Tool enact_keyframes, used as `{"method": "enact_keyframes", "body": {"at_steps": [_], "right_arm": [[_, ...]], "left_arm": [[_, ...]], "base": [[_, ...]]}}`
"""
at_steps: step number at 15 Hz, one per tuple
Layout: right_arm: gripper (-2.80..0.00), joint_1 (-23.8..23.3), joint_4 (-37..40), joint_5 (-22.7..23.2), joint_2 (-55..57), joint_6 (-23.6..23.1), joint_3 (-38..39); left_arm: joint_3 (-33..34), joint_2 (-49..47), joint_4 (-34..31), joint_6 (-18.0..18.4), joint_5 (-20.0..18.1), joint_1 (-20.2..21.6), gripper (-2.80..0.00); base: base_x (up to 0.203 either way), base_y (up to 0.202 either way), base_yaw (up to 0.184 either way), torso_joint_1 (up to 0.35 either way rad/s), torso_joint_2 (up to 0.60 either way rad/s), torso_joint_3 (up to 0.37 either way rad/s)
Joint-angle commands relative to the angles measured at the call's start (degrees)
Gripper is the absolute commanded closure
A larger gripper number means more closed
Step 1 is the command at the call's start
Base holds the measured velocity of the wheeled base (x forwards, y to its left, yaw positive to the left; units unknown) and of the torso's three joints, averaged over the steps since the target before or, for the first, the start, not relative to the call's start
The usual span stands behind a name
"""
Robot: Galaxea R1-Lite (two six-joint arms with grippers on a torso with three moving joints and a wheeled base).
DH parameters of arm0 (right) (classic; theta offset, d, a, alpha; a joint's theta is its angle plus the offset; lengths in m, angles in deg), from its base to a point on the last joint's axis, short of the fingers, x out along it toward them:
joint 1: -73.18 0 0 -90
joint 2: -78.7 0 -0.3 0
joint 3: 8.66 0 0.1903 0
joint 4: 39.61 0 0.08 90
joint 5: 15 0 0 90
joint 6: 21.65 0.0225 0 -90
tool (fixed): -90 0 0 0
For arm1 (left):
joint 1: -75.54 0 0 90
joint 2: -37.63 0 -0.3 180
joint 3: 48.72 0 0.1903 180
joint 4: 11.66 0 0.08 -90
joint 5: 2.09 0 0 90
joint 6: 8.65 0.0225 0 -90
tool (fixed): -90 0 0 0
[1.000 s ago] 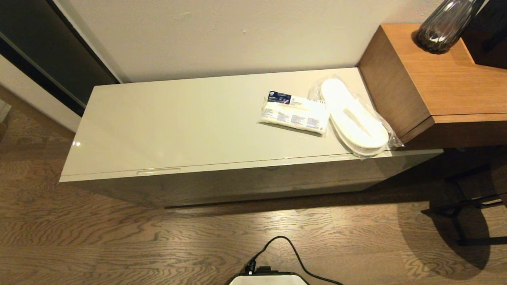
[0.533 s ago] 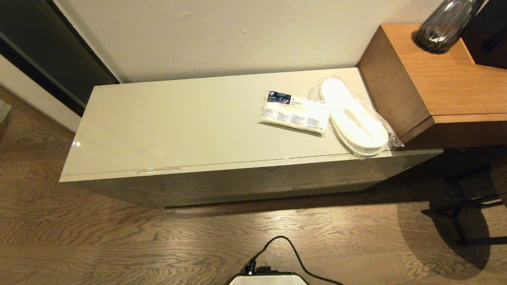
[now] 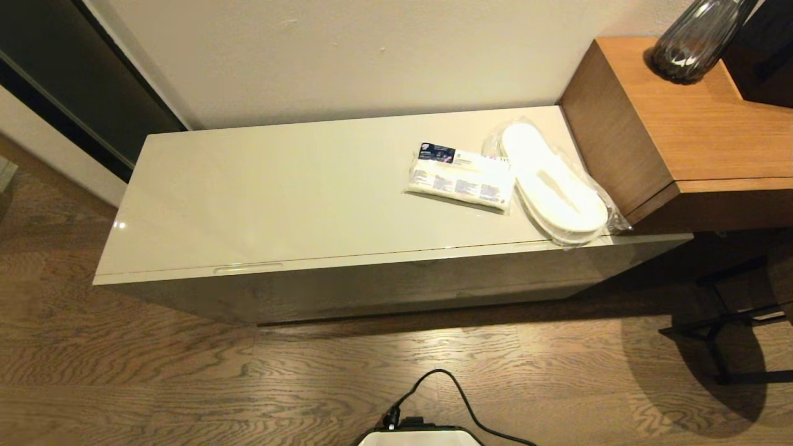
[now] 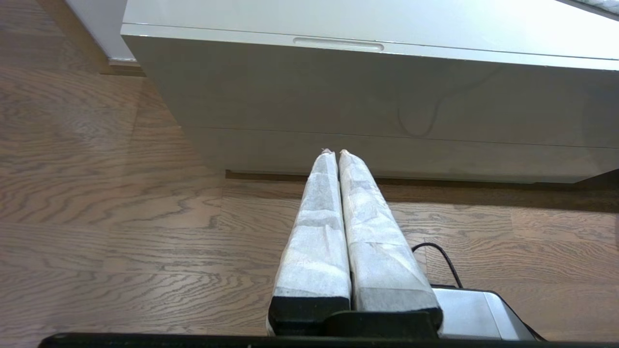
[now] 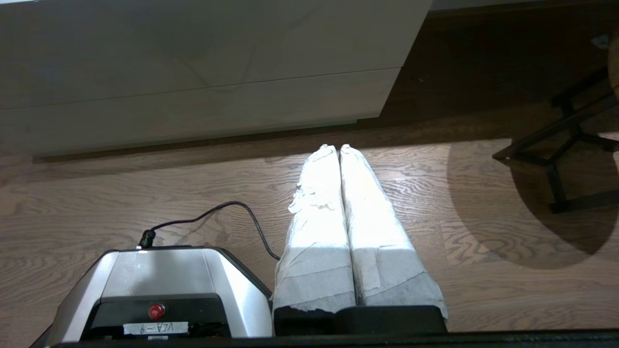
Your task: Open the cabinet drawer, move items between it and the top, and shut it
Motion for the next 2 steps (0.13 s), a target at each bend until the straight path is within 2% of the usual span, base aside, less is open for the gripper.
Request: {"method": "enact_keyframes", "body": {"at_steps": [1,2], "right_arm": [[0.00,0.00,1.16,-0.03,0.15,-0.51,-0.33],[0.00,0.00,0.39,0.21,0.15,-1.35,-0.01]], "left_arm": [[0.01,-0.07,0.05,-0.05,-0.01,0.01,0.00],[0.01,-0.07,0.05,-0.05,-0.01,0.01,0.00]], "base": [[0.000,0.000,0.000,0.000,0.00,0.000],[0.000,0.000,0.000,0.000,0.00,0.000]]}}
